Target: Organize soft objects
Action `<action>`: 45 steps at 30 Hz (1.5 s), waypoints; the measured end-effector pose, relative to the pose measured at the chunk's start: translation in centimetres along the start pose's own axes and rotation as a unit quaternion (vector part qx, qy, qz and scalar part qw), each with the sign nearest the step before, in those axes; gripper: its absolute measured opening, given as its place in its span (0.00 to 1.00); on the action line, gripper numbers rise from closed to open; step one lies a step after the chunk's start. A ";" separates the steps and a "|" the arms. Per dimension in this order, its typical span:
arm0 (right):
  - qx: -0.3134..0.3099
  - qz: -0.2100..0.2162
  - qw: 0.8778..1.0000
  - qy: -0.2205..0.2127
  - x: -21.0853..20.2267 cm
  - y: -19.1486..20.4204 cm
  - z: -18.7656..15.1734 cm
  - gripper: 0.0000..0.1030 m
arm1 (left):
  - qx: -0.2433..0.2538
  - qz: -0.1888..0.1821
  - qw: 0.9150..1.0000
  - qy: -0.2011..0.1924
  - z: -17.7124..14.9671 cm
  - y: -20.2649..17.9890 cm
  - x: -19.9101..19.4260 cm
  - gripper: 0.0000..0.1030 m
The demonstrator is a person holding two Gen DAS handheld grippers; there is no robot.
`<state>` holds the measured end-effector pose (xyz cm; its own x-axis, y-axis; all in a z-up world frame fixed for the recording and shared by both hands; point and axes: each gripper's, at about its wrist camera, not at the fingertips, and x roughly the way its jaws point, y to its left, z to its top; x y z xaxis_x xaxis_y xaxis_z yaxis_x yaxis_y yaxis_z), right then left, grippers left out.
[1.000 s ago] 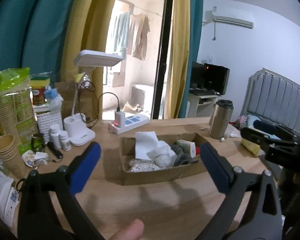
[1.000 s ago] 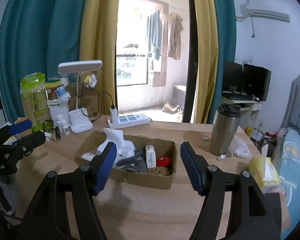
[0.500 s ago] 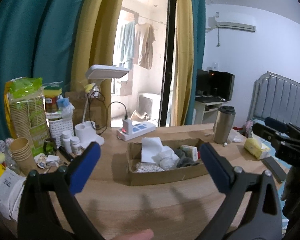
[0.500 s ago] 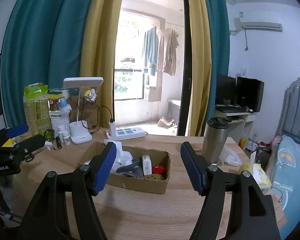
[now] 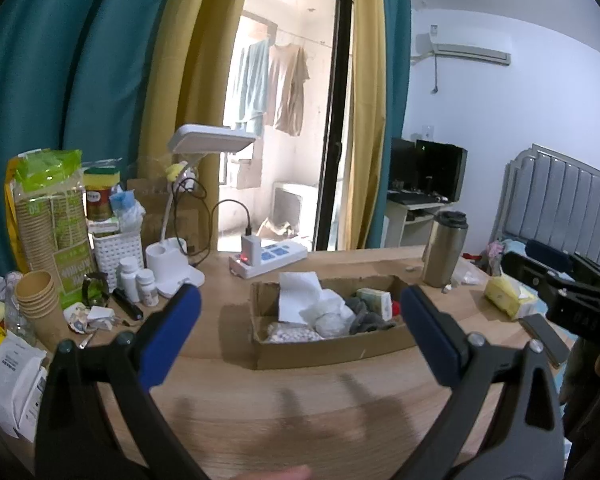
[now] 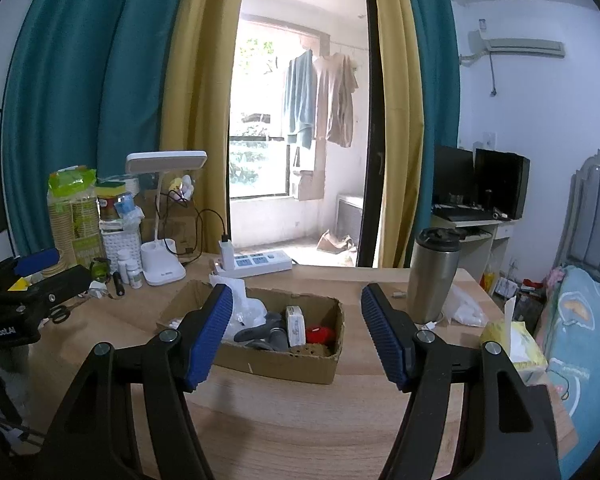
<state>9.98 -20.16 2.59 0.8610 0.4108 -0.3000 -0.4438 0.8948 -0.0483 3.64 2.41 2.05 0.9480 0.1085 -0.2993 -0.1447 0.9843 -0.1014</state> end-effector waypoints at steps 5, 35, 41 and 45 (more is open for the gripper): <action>-0.002 0.001 1.000 0.007 0.3 0.1 -0.2 0.68 | 0.004 -0.004 1.000 0.001 0.0 -0.2 0.2 0.98; 0.004 -0.003 1.000 0.006 0.4 -0.8 -0.7 0.68 | -0.005 -0.010 1.000 0.010 -0.5 -0.3 0.7 0.98; 0.004 -0.003 1.000 0.006 0.2 -1.0 -0.8 0.68 | -0.005 -0.010 1.000 0.009 -0.5 -0.4 0.8 0.98; 0.005 -0.004 1.000 0.006 0.3 -0.9 -0.8 0.68 | -0.006 -0.011 1.000 0.010 -0.5 -0.3 0.7 0.98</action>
<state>10.46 -20.99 1.78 0.8616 0.4014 -0.3108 -0.4343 0.8998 -0.0418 4.20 2.12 1.42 0.9448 0.0843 -0.3167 -0.1276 0.9847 -0.1185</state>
